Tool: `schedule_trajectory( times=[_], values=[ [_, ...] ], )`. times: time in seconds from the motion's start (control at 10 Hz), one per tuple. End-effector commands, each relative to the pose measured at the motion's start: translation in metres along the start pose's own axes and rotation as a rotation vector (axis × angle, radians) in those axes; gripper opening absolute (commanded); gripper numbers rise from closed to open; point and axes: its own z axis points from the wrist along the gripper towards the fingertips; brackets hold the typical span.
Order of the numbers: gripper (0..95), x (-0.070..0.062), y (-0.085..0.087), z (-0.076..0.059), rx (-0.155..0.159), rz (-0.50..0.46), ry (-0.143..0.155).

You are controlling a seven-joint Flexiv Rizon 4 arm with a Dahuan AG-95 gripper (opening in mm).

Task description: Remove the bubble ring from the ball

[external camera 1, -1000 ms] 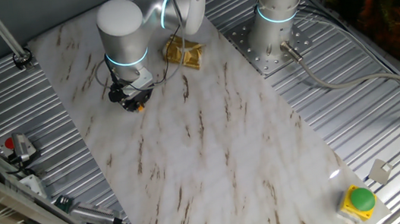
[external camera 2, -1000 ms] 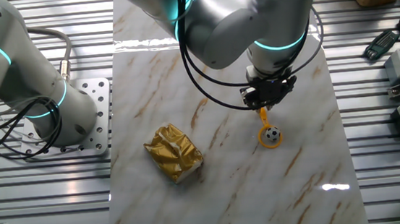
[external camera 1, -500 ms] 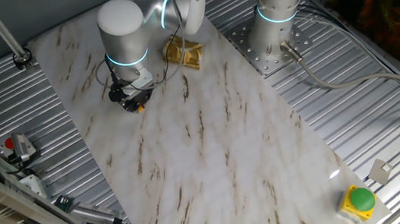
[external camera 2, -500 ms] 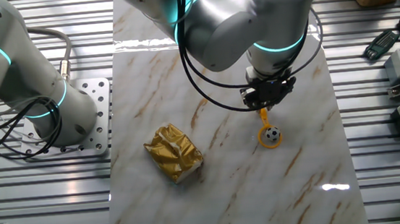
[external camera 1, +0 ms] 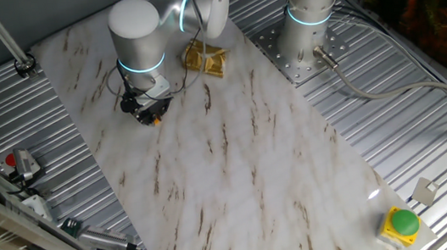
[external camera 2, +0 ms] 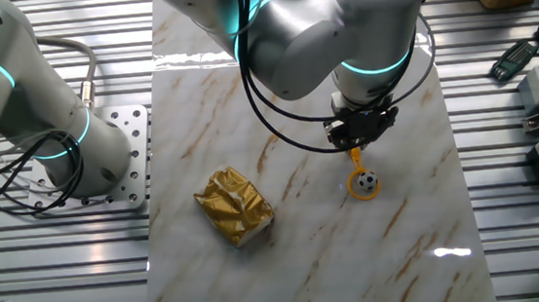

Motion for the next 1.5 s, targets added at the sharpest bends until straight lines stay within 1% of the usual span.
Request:
schedule_trajectory(
  times=[0.1, 0.6, 0.7, 1.2, 1.5],
  values=[
    [19.0, -0.0001, 0.0, -0.0006, 0.0, 0.002, -0.003],
    [19.0, -0.0002, 0.0, -0.0006, 0.002, 0.005, -0.008],
    [38.0, -0.0002, -0.0001, -0.0006, 0.002, 0.007, -0.011],
    [38.0, -0.0003, -0.0001, -0.0006, 0.006, 0.014, -0.019],
    [38.0, -0.0003, 0.0, 0.0005, 0.008, 0.016, -0.018]
  ],
)
